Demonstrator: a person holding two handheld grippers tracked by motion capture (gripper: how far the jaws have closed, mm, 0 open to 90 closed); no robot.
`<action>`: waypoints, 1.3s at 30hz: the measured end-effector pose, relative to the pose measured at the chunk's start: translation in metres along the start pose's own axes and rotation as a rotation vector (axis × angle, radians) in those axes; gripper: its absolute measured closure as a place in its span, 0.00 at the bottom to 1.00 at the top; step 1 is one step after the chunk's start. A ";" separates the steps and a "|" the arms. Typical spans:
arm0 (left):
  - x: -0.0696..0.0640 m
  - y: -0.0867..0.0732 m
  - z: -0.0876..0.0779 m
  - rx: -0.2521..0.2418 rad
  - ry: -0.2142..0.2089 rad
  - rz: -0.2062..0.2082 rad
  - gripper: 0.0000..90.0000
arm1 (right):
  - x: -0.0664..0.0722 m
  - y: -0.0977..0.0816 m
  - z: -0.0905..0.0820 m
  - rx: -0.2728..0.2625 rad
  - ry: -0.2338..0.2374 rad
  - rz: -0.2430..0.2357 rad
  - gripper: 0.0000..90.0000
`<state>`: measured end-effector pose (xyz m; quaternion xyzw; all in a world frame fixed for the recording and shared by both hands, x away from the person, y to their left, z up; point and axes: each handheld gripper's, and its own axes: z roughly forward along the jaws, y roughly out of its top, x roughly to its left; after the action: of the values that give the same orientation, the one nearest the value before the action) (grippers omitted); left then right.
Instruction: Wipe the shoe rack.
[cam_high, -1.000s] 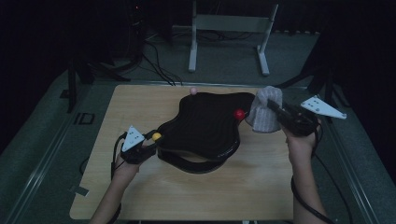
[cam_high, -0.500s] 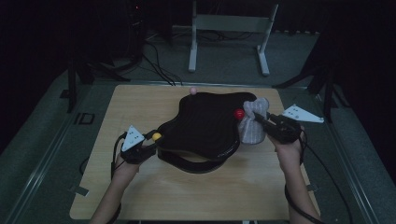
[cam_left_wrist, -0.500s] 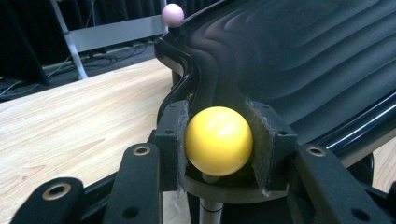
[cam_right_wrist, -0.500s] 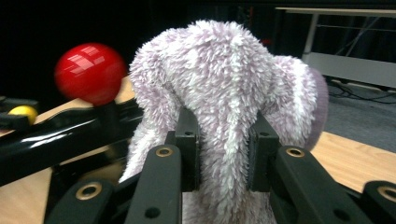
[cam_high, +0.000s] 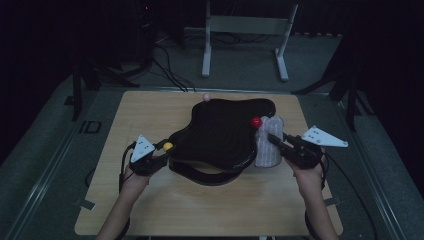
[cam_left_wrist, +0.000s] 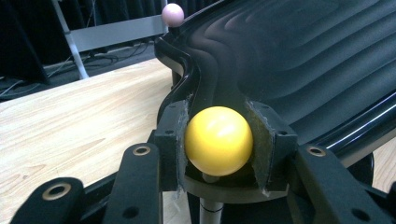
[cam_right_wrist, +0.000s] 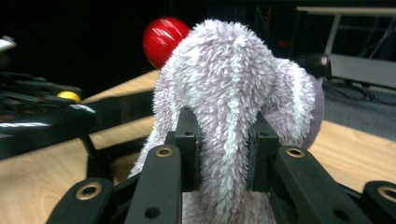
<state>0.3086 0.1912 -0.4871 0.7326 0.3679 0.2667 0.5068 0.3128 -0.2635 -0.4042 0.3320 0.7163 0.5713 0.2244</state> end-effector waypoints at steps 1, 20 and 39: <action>0.000 0.000 0.000 0.002 0.001 0.001 0.67 | 0.002 0.002 -0.004 -0.009 0.011 -0.004 0.79; 0.000 0.001 0.000 0.004 0.004 0.002 0.67 | 0.023 -0.005 0.008 0.031 0.073 -0.029 0.80; -0.001 0.000 0.000 0.004 0.009 0.005 0.67 | 0.035 0.002 -0.010 0.027 0.131 -0.033 0.80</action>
<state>0.3078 0.1905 -0.4869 0.7332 0.3690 0.2704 0.5031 0.2825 -0.2449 -0.3979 0.2849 0.7424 0.5784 0.1820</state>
